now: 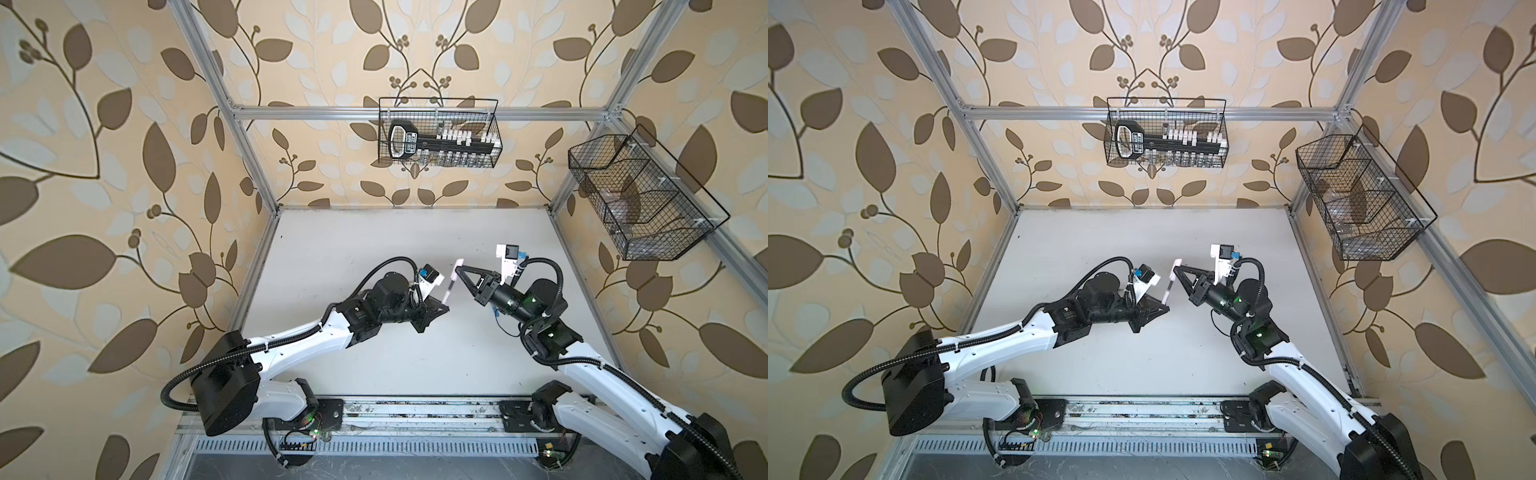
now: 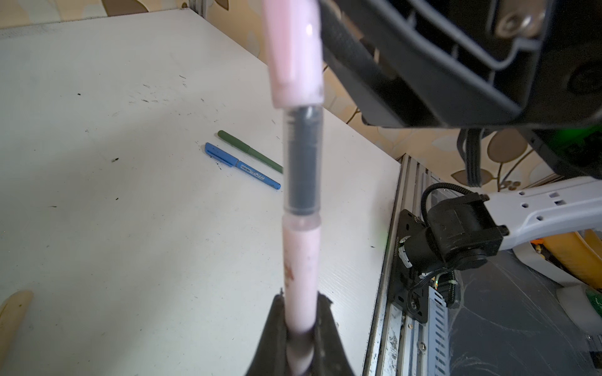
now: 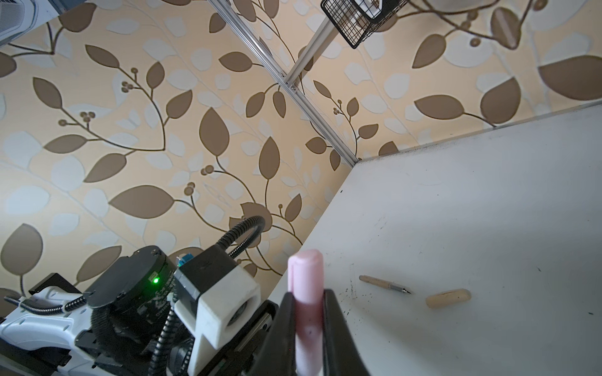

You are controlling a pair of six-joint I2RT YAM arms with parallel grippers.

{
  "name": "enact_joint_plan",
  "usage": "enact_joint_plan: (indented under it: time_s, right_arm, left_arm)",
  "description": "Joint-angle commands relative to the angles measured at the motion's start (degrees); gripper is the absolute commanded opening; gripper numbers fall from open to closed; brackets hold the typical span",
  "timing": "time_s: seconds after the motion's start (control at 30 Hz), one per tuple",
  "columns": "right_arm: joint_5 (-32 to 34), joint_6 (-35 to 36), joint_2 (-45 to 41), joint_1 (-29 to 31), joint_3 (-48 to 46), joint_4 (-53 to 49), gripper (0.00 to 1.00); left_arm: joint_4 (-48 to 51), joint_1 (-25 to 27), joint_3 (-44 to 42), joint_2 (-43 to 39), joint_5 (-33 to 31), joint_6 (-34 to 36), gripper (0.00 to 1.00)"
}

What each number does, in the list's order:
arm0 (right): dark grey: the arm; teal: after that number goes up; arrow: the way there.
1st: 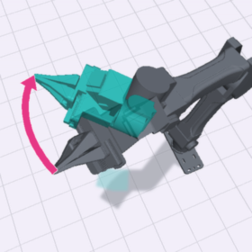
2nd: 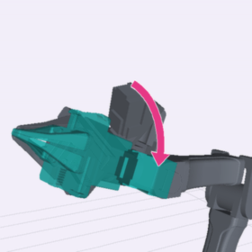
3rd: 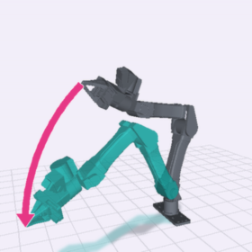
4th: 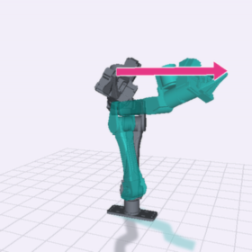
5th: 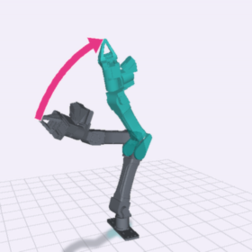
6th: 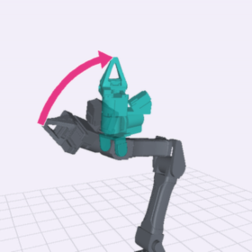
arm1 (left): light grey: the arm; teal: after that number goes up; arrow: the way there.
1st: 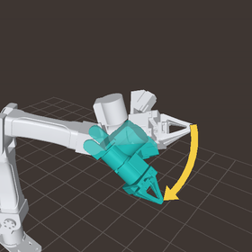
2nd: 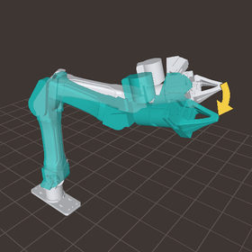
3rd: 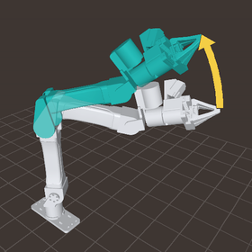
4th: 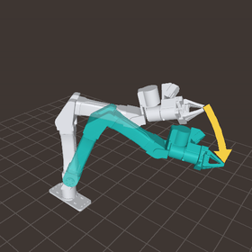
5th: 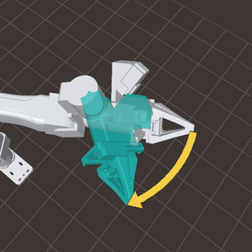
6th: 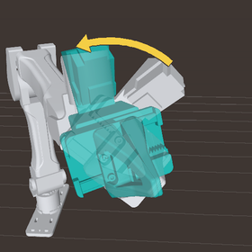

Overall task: Insert the pens into the pen caps
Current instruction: 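Bring the pink cap over the nib of the pen held by the left gripper, then push the pink cap down onto the pen nib with the right gripper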

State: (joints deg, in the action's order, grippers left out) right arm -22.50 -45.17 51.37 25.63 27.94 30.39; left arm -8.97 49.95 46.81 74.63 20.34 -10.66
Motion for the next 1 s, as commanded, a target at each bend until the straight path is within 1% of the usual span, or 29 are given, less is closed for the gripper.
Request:
enact_joint_plan:
  time_s: [0.0,0.23,0.3,0.33,0.4,0.47,0.57,0.63,0.73,0.83,0.97]
  right_arm:
    - [-0.67,0.95,-0.50,0.73,-1.07,0.71,0.15]
    - [-0.45,1.97,-0.95,1.53,-1.49,0.46,0.14]
    - [-0.72,2.16,-1.09,1.69,-1.49,0.46,0.16]
    - [-1.09,2.55,-1.11,1.83,-1.32,0.24,0.18]
    - [-1.64,4.30,-1.44,2.25,-0.59,-1.30,0.30]
    - [-2.08,7.40,-2.47,2.67,0.86,-5.37,0.37]
    - [-1.49,9.41,-5.08,2.42,1.68,-9.42,0.48]
    - [-1.82,9.89,-6.39,1.70,2.37,-11.52,0.52]
    - [-4.26,9.88,-6.64,-0.27,3.77,-12.82,0.54]
    - [-7.64,10.05,-4.89,-2.20,6.61,-14.07,0.57]
    - [-9.95,13.67,-1.53,-3.55,12.48,-19.99,0.60]
  left_arm:
    - [-3.24,0.41,3.68,-2.25,-1.39,1.39,0.00]
    - [-3.73,0.41,4.17,-3.00,-2.30,2.16,0.00]
    - [-3.78,0.41,4.39,-3.09,-2.34,2.34,0.00]
    - [-3.76,0.41,4.56,-3.02,-2.40,2.52,0.00]
    - [-3.28,0.41,4.94,-2.75,-2.48,2.85,0.00]
    - [-2.41,0.41,5.30,-2.56,-2.84,3.27,0.00]
    - [-1.38,0.41,5.00,-2.78,-3.60,3.62,0.00]
    - [-0.74,0.41,4.68,-2.99,-3.96,3.67,0.00]
    - [-0.08,0.41,4.30,-3.09,-3.72,3.50,0.00]
    - [-0.08,0.41,3.75,-3.40,-3.55,3.22,0.00]
    - [0.48,0.41,3.64,-3.79,-3.45,3.44,0.00]
